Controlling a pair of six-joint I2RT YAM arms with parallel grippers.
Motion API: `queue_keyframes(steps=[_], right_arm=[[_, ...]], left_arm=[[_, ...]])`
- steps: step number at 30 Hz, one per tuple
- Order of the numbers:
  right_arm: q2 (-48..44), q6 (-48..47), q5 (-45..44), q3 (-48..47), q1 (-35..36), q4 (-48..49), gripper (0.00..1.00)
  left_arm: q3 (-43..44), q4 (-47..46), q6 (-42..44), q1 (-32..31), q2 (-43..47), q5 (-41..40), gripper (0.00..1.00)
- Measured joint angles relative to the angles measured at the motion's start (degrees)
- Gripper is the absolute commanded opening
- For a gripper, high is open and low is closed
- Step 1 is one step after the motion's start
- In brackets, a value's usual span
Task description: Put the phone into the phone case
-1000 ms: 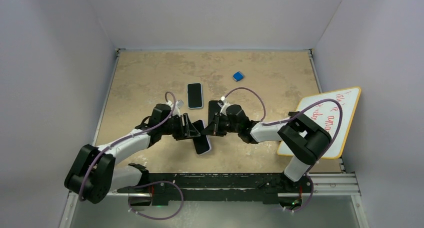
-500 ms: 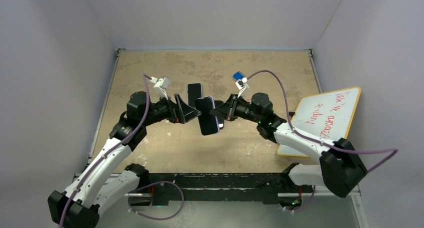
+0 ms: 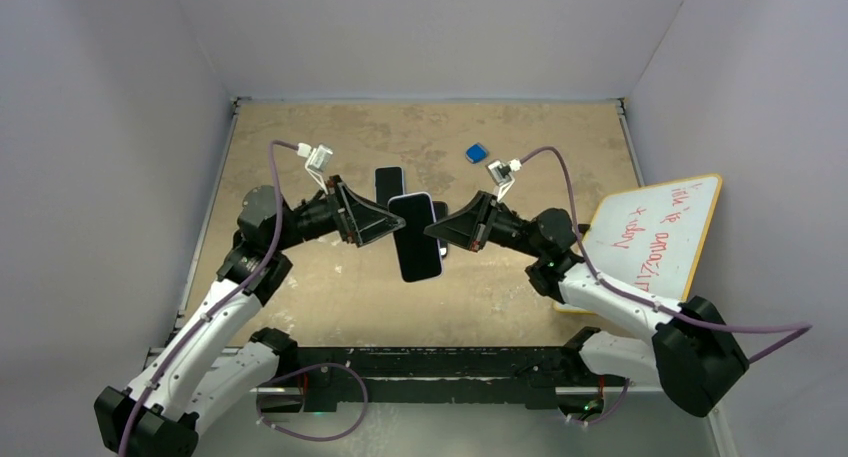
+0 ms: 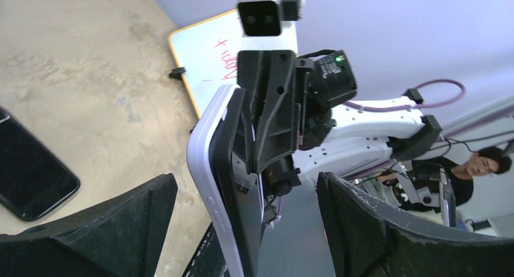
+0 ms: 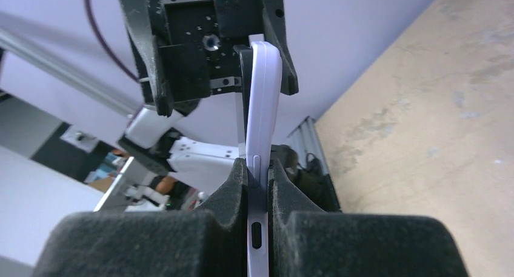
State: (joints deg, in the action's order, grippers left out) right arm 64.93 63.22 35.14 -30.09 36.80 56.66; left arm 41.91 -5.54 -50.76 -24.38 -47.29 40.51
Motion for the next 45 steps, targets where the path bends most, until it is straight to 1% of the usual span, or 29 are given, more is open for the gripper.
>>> queue_keyframes(steps=[3,6,8,10,11,13,14,15,16,20,24,28,29,35,37,41,45], right_arm=[[1.9,5.4,1.4,1.1,-0.1,8.3,0.0],[4.5,10.3,2.4,1.3,-0.1,16.0,0.0],[6.6,13.5,3.0,1.4,-0.1,20.8,0.0],[8.3,15.6,3.5,1.5,-0.2,23.3,0.0],[9.0,16.4,3.5,1.6,-0.2,24.0,0.0],[10.6,17.9,3.5,2.1,-0.3,25.2,0.0],[11.2,18.8,3.5,2.4,-0.3,26.3,0.0],[11.5,19.3,3.6,2.4,-0.4,27.4,0.0],[11.6,19.6,3.6,2.4,-0.4,28.0,0.0],[11.5,17.2,3.8,2.5,-0.8,29.2,0.0],[10.7,14.7,3.8,2.5,-0.9,26.6,0.01],[7.5,10.3,3.5,2.5,-0.9,19.8,0.22],[6.9,9.7,3.5,2.4,-0.9,18.7,0.25],[6.1,7.4,4.1,0.2,-0.9,13.9,0.42],[6.1,7.0,5.0,-1.1,-0.9,13.4,0.45],[6.1,6.4,5.7,-3.1,-0.9,12.5,0.47],[6.1,5.5,6.4,-4.7,-0.9,11.1,0.45]], left_arm=[[-0.9,-5.2,-2.2,0.0,0.6,1.9,0.82],[-2.6,-11.1,-4.5,0.0,0.8,3.8,0.75],[-3.9,-14.4,-6.4,0.0,0.7,4.7,0.69],[-4.6,-16.6,-7.7,0.0,0.3,5.4,0.6],[-4.9,-17.7,-8.4,0.0,0.1,5.6,0.53],[-5.3,-19.2,-9.8,0.0,-0.1,5.9,0.33],[-5.5,-19.3,-10.1,0.0,-0.3,5.9,0.21],[-5.8,-19.2,-10.4,0.1,-0.5,5.8,0.04],[-6.1,-19.2,-11.0,0.3,-0.9,5.7,0.0],[-6.0,-18.0,-13.2,0.4,-1.4,5.2,0.0],[-5.4,-14.8,-11.7,0.4,-1.5,4.5,0.0],[-4.7,-12.1,-9.9,0.3,-1.8,4.3,0.0],[-4.7,-12.0,-9.7,0.3,-1.9,4.5,0.0],[-4.7,-14.3,-7.1,0.3,-3.3,8.2,0.0],[-4.7,-15.1,-6.4,0.3,-4.0,9.7,0.0],[-4.8,-16.0,-5.1,0.3,-4.4,12.2,0.0],[-4.9,-16.2,-3.7,0.3,-4.4,13.4,0.0]])
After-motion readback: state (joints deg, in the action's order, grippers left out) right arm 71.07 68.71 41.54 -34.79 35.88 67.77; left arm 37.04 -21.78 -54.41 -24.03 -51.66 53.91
